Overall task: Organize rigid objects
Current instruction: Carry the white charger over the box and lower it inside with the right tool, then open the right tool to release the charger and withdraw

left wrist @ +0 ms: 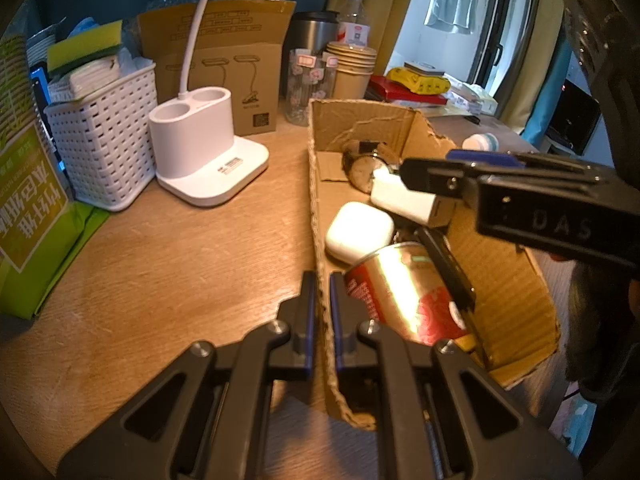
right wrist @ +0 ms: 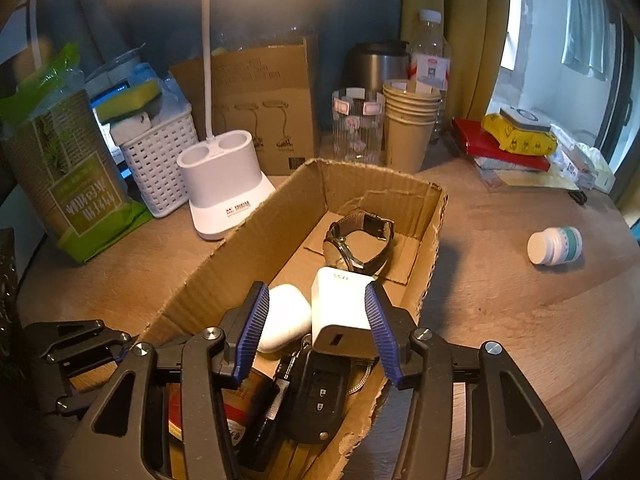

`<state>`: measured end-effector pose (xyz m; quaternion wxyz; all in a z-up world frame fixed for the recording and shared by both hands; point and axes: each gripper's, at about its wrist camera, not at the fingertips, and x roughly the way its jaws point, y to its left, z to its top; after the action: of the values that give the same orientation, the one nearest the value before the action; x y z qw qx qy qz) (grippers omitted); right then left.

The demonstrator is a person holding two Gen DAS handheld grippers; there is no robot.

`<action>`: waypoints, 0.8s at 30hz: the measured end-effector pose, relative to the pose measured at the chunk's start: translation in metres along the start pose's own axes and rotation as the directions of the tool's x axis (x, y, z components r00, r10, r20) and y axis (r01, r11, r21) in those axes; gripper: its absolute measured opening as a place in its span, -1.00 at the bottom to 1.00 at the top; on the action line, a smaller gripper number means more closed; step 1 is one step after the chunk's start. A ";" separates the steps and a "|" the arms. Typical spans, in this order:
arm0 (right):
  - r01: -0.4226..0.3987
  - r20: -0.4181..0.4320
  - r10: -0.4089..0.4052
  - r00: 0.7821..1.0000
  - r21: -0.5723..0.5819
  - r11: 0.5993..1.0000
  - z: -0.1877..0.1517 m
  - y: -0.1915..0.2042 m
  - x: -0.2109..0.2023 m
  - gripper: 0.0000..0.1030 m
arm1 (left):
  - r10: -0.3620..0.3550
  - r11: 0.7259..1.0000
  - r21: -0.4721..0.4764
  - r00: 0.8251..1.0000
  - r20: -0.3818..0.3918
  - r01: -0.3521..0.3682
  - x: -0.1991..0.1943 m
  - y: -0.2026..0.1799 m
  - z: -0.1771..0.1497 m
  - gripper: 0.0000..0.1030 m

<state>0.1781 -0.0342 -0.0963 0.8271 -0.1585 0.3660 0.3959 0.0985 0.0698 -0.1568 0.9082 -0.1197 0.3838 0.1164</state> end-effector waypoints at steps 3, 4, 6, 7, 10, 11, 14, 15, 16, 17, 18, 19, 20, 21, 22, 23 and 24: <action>0.001 0.002 -0.001 1.000 0.004 1.000 -0.001 -0.001 -0.001 0.03 | 0.000 1.000 0.000 1.000 0.000 0.000 0.000 0.000 0.000 -0.83; 0.002 0.002 -0.002 1.000 0.005 1.000 -0.001 -0.001 -0.002 0.03 | 0.001 1.000 0.001 1.000 0.001 -0.001 0.000 0.000 0.000 -0.83; 0.004 0.005 -0.004 1.000 0.005 1.000 -0.002 -0.002 -0.003 0.03 | 0.001 1.000 0.001 1.000 0.001 -0.001 0.001 0.000 0.000 -0.83; 0.005 0.005 -0.005 1.000 0.006 1.000 -0.002 -0.003 -0.004 0.04 | 0.001 1.000 0.001 1.000 0.001 -0.001 0.000 0.000 0.000 -0.83; 0.007 0.010 -0.007 1.000 0.006 1.000 -0.002 -0.005 -0.006 0.14 | 0.001 1.000 0.001 1.000 0.001 -0.001 0.000 0.000 0.000 -0.83; 0.008 0.012 -0.008 1.000 0.006 1.000 -0.002 -0.005 -0.007 0.14 | 0.000 1.000 0.001 1.000 0.001 0.000 0.000 0.000 0.000 -0.83; 0.012 0.020 -0.012 1.000 0.007 1.000 -0.001 -0.006 -0.010 0.15 | 0.001 1.000 0.001 1.000 0.001 -0.001 0.001 0.000 0.000 -0.83; 0.013 0.023 -0.013 1.000 0.008 1.000 -0.001 -0.007 -0.010 0.16 | 0.000 1.000 0.001 1.000 0.001 0.000 0.000 0.000 0.000 -0.83; 0.014 0.025 -0.014 1.000 0.010 1.000 0.000 -0.008 -0.011 0.17 | 0.000 1.000 0.001 1.000 0.001 0.000 0.000 0.000 0.000 -0.83; 0.016 0.027 -0.016 1.000 0.012 1.000 0.000 -0.009 -0.012 0.17 | 0.000 1.000 0.001 1.000 0.001 0.000 0.000 0.000 0.000 -0.83; 0.017 0.029 -0.018 0.999 0.014 1.000 0.000 -0.010 -0.013 0.17 | 0.000 1.000 0.001 1.000 0.001 0.000 0.000 0.000 0.000 -0.83; 0.019 0.032 -0.020 0.999 0.018 1.000 0.000 -0.011 -0.013 0.17 | 0.000 1.000 0.001 1.000 0.001 0.000 0.000 0.000 0.000 -0.83; 0.021 0.033 -0.022 0.999 0.020 1.000 0.000 -0.012 -0.014 0.17 | 0.000 1.000 0.001 1.000 0.001 0.000 0.000 0.000 0.000 -0.83; 0.024 0.035 -0.024 0.999 0.022 0.999 0.000 -0.013 -0.015 0.17 | 0.000 1.000 0.001 1.000 0.001 0.000 0.000 0.000 0.000 -0.83; 0.026 0.039 -0.027 0.999 0.025 0.999 0.001 -0.014 -0.016 0.17 | 0.000 1.000 0.001 1.000 0.001 0.000 0.000 0.000 0.000 -0.83; 0.029 0.041 -0.030 0.999 0.027 0.999 0.001 -0.016 -0.017 0.17 | 0.000 1.000 0.001 1.000 0.001 0.000 0.000 0.000 0.000 -0.83; 0.032 0.044 -0.033 0.999 0.030 0.999 0.001 -0.017 -0.019 0.17 | 0.000 1.000 0.001 1.000 0.001 0.000 0.000 0.000 0.000 -0.83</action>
<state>0.1840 -0.0542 -0.0822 0.8435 -0.1435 0.3509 0.3805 0.0984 0.0701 -0.1570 0.9084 -0.1193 0.3834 0.1164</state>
